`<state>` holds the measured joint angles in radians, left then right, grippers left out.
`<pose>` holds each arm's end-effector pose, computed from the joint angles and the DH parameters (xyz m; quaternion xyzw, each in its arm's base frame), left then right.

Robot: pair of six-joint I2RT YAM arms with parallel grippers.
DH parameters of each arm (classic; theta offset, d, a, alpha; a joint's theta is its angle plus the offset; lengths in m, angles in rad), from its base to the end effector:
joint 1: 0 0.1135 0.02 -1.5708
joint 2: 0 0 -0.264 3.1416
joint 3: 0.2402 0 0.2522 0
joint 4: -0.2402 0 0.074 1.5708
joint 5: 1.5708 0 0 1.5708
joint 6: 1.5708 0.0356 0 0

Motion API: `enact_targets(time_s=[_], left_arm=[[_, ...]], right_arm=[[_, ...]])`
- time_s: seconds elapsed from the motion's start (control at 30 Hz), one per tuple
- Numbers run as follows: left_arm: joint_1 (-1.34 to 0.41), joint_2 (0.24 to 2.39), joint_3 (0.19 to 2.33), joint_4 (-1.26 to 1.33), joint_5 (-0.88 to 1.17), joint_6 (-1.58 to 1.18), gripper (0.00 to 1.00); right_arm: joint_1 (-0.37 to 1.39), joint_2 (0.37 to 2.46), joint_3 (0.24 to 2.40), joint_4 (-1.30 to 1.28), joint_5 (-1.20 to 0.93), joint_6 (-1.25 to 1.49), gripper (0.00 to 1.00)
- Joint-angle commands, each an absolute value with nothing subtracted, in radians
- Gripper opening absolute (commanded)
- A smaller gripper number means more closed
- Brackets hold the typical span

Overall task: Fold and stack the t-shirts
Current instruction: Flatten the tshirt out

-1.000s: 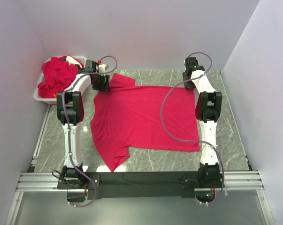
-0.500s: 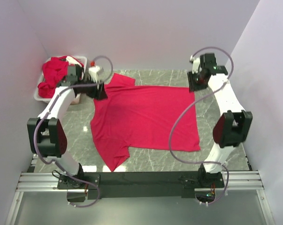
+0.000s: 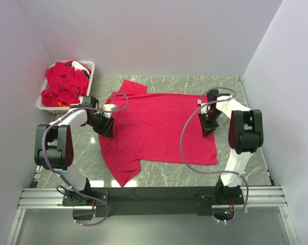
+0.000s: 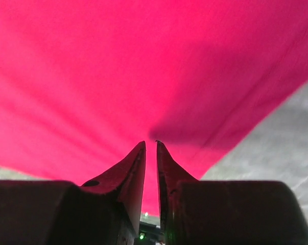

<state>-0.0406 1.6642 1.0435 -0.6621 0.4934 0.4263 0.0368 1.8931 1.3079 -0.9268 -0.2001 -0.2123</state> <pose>0.3078 -0.0294 0.1817 0.2561 0.9255 -0.2105 0.1829 0.3469 0.0198 0.1699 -0.1265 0.9865 0.0969 0.0379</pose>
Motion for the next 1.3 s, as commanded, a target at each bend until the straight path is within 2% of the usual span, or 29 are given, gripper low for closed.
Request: enact_targets(time_s=[0.0,0.3,0.43,0.53,0.63,0.7,0.77,0.83,1.03,1.27], left_arm=[[-0.046,1.721,1.071,-0.603,0.428,0.417,0.5],[-0.04,1.925,1.265,-0.56,0.365,0.325,0.47],[-0.025,1.991,1.402,-0.613,0.423,0.316,0.57],[-0.015,1.89,1.407,-0.658,0.537,0.386,0.64],[-0.015,1.752,1.341,-0.69,0.603,0.46,0.67],[-0.023,1.692,1.286,-0.713,0.629,0.498,0.67],[-0.043,1.609,1.218,-0.739,0.65,0.52,0.65],[-0.075,1.538,1.162,-0.733,0.644,0.531,0.65],[-0.277,1.413,0.956,-0.605,0.542,0.454,0.67],[-0.457,1.446,0.919,-0.517,0.427,0.374,0.66]], right_arm=[[0.041,1.997,1.408,-0.882,-0.137,-0.184,0.21],[0.031,2.235,1.854,-0.959,-0.052,-0.123,0.21],[0.02,2.234,1.965,-1.014,-0.099,-0.14,0.31],[0.014,2.099,1.843,-0.999,-0.129,-0.172,0.45],[0.014,1.916,1.674,-0.974,-0.129,-0.205,0.48],[0.014,1.821,1.603,-0.974,-0.156,-0.222,0.47],[0.018,1.767,1.52,-0.986,-0.196,-0.227,0.42],[0.026,1.749,1.446,-0.977,-0.215,-0.221,0.38],[0.046,1.762,1.301,-0.895,-0.224,-0.19,0.37],[0.044,1.804,1.281,-0.868,-0.193,-0.19,0.36]])
